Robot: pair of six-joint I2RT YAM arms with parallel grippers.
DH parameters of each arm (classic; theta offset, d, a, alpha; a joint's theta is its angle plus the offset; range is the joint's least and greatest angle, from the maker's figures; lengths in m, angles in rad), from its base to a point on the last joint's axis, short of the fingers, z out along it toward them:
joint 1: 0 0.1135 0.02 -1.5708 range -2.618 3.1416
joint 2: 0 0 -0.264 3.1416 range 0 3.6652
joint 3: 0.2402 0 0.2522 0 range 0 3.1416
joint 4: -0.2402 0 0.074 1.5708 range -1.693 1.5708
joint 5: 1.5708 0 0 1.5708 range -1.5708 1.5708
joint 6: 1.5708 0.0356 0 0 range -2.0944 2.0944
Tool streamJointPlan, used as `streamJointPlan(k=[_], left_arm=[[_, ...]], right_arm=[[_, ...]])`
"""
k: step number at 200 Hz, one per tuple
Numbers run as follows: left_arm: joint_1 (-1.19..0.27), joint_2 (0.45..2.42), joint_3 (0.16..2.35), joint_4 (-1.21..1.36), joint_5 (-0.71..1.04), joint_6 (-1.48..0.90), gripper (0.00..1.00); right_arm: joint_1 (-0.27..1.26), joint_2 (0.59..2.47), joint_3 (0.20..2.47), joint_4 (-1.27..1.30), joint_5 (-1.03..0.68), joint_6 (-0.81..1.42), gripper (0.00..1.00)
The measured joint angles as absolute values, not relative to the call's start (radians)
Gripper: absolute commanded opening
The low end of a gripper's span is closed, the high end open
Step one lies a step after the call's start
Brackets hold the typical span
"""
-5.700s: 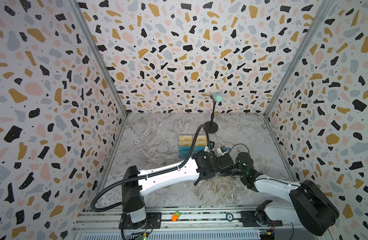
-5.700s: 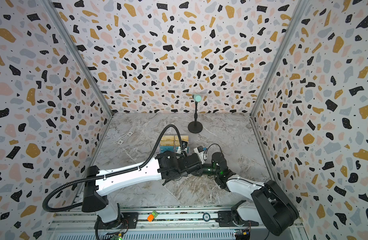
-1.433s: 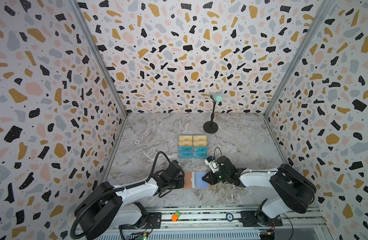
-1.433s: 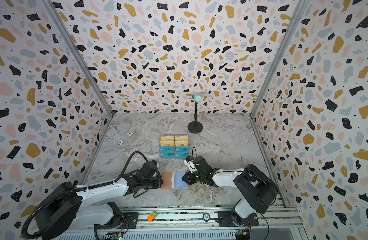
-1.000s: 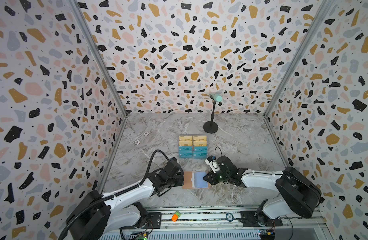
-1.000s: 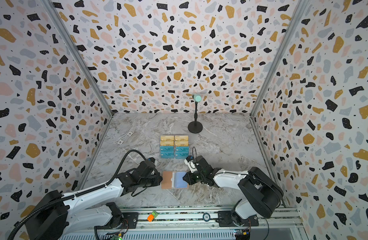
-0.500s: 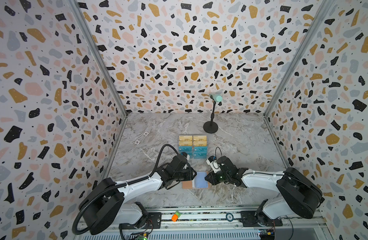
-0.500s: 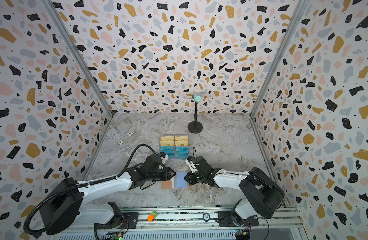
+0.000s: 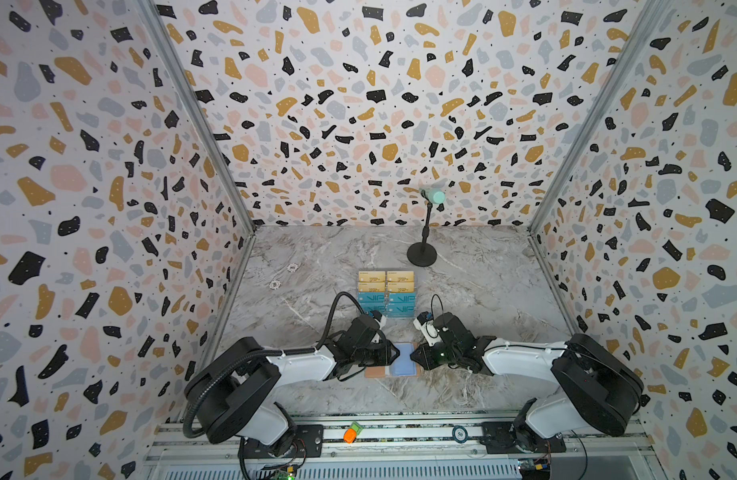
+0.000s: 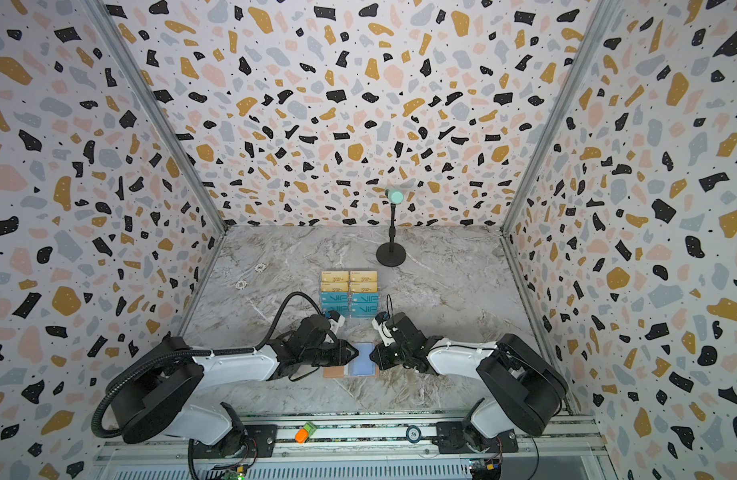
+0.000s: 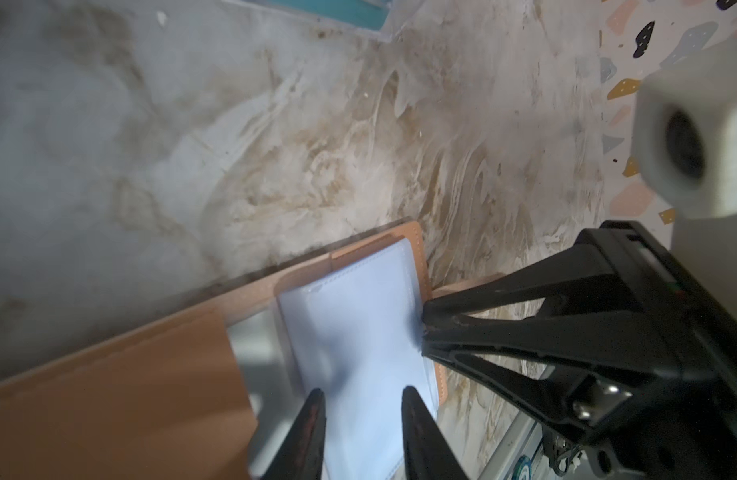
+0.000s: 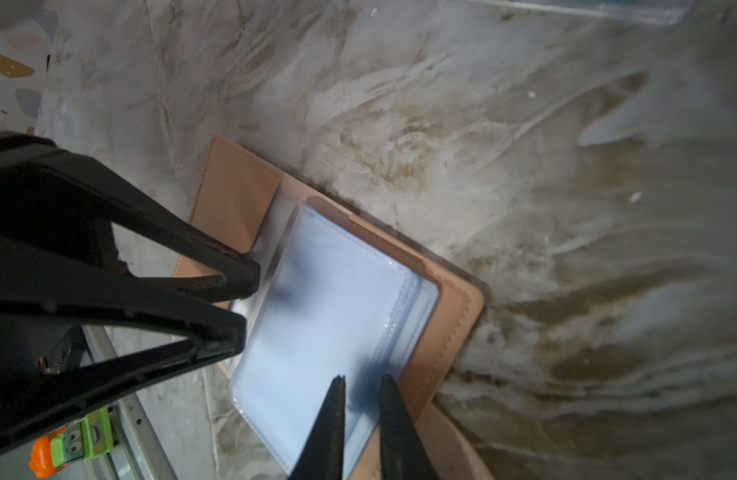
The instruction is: Put the credit cards into the card holder
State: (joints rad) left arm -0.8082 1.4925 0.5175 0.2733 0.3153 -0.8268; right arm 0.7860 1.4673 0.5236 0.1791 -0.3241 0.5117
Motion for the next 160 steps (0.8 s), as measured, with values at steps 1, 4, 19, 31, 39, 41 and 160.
streamJointPlan(k=[1,4,19,31,39,41,160], left_arm=[[-0.808,1.493,0.517,0.274,0.316,-0.827,0.33],[-0.808,1.496,0.517,0.277,0.318,-0.827,0.33],[-0.808,1.511,0.517,0.300,0.326,-0.827,0.32],[-0.808,1.524,0.517,0.317,0.333,-0.828,0.32],[-0.808,1.533,0.517,0.329,0.337,-0.829,0.31],[-0.808,1.534,0.517,0.331,0.337,-0.829,0.31],[-0.808,1.554,0.450,0.504,0.367,-0.917,0.32]], right_arm=[[0.786,1.467,0.524,0.179,-0.324,0.512,0.18],[0.786,1.468,0.524,0.180,-0.324,0.512,0.18],[0.786,1.470,0.524,0.183,-0.324,0.513,0.18],[0.786,1.473,0.524,0.187,-0.324,0.515,0.18],[0.786,1.473,0.524,0.189,-0.324,0.515,0.18],[0.786,1.473,0.524,0.189,-0.324,0.515,0.18],[0.791,1.488,0.524,0.216,-0.325,0.519,0.18]])
